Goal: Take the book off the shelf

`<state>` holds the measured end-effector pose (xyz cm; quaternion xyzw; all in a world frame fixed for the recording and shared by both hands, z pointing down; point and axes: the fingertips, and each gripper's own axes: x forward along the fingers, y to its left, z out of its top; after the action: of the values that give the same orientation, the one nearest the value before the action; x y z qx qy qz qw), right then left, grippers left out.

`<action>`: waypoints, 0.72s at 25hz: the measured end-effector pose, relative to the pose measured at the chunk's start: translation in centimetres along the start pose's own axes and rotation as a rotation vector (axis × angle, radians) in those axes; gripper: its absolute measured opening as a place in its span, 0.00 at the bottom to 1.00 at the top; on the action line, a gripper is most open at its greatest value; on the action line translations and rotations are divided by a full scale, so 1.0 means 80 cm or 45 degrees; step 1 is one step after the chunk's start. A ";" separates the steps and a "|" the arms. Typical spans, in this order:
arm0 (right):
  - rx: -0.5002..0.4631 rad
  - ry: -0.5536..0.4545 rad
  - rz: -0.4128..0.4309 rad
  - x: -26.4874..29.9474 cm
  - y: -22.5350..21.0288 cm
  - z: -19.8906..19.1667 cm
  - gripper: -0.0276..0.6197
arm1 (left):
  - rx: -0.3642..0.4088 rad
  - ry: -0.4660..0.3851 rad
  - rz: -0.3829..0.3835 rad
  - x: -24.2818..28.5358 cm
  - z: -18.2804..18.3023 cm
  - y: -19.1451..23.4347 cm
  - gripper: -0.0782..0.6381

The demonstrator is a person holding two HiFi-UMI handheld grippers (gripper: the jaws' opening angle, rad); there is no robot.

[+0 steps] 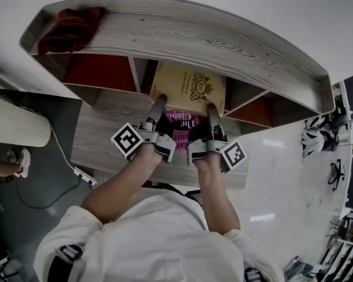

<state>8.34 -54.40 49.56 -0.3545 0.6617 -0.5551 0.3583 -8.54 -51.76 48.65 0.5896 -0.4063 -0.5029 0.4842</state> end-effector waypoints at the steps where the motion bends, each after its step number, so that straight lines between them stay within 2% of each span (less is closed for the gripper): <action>1: 0.005 0.003 0.004 -0.001 0.000 0.000 0.39 | -0.003 0.003 -0.001 -0.002 -0.002 -0.001 0.44; 18: 0.011 0.013 0.027 -0.053 0.011 -0.006 0.39 | 0.003 -0.014 -0.003 -0.053 -0.031 -0.014 0.43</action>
<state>9.96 -50.39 49.12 -0.3431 0.6648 -0.5560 0.3622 -6.81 -47.07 48.43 0.5878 -0.4090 -0.5062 0.4806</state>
